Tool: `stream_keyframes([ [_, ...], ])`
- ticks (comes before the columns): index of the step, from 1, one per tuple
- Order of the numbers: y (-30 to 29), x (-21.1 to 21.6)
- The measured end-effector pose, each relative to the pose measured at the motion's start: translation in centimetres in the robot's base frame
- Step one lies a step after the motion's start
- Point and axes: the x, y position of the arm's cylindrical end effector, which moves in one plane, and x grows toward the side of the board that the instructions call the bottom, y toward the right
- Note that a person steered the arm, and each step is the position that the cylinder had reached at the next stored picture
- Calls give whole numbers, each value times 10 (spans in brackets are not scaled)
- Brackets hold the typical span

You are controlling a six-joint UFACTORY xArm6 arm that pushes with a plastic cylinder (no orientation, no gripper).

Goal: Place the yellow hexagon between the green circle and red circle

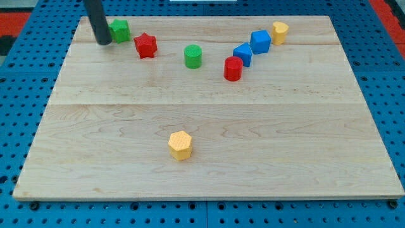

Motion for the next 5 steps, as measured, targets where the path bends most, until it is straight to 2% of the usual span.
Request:
stream_keyframes([
  [1,1,24],
  [3,1,23],
  [4,23,96],
  [5,70,183],
])
